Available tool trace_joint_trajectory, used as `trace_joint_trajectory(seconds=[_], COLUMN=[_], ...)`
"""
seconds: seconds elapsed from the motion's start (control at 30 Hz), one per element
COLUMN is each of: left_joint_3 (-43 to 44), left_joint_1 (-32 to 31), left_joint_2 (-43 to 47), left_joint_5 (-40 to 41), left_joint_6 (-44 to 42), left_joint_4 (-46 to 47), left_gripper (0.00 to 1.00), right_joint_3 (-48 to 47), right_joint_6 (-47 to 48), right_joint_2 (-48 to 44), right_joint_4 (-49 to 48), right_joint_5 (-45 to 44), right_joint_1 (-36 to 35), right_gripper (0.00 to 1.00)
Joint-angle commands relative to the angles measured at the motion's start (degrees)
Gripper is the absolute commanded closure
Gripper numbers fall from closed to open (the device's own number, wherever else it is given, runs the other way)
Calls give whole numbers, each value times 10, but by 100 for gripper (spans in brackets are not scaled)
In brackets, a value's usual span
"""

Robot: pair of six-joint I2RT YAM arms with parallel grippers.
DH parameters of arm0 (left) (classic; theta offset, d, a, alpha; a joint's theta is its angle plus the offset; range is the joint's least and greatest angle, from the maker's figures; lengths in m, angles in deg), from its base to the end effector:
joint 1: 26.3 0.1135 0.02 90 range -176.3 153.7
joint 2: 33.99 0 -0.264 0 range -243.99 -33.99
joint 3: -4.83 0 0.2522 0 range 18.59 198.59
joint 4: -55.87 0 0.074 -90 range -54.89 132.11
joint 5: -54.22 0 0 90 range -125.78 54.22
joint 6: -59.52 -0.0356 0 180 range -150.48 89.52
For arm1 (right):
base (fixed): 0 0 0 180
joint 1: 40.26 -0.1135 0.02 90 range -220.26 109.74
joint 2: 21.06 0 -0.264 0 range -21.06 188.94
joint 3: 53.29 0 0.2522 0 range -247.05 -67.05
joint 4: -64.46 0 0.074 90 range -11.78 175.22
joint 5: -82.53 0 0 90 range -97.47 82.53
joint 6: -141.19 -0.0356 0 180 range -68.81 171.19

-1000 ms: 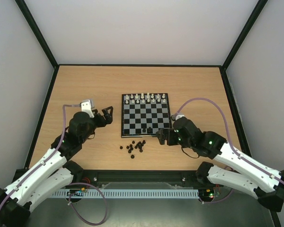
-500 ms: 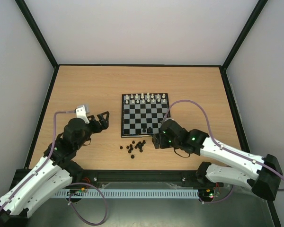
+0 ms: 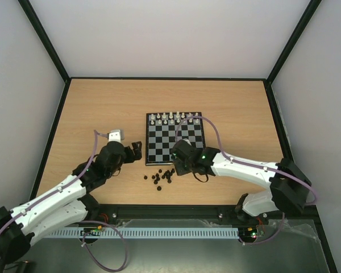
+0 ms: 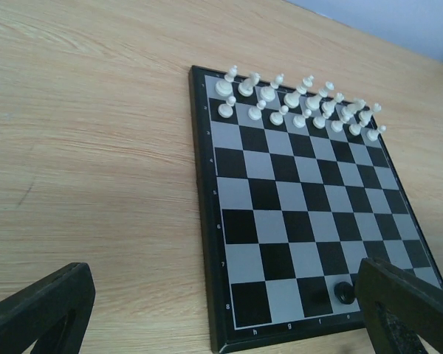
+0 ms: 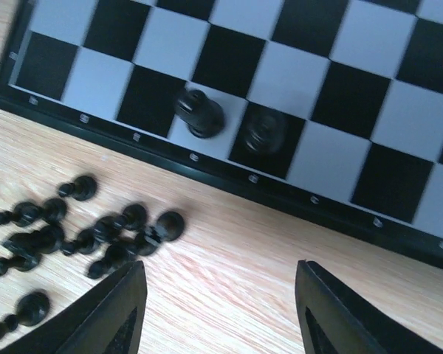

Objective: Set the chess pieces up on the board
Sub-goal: Pick up the chess piece at the center of the board.

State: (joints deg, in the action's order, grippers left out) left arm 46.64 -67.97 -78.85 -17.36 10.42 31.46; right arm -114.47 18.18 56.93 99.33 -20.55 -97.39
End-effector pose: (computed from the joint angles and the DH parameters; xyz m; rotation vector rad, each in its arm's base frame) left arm 0.1422 -0.1115 0.2366 -0.1892 2.0640 -0.5752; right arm 0.1554 0.2257 0.2135 -0.4221 2.4490 0.4098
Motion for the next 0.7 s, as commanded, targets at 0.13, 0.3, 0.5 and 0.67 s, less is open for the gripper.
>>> trace_joint_trajectory(seconds=[0.13, 0.3, 0.5, 0.67], left_joint_3=[37, 42, 36, 32], left_joint_1=[-23, -26, -29, -29], left_joint_2=[-41, -27, 12, 36], left_joint_5=[26, 31, 39, 42], left_joint_6=[-20, -10, -3, -3], left_joint_4=[25, -5, -37, -52], left_gripper=[1, 1, 0, 0], right_joint_3=[-72, -95, -97, -99], right_joint_6=[20, -4, -29, -46], right_joint_2=[53, 78, 107, 118], right_joint_4=[31, 58, 68, 70], right_joint_5=[-3, -12, -26, -29], right_joint_1=[-43, -72, -96, -103], right_gripper=[51, 56, 59, 60])
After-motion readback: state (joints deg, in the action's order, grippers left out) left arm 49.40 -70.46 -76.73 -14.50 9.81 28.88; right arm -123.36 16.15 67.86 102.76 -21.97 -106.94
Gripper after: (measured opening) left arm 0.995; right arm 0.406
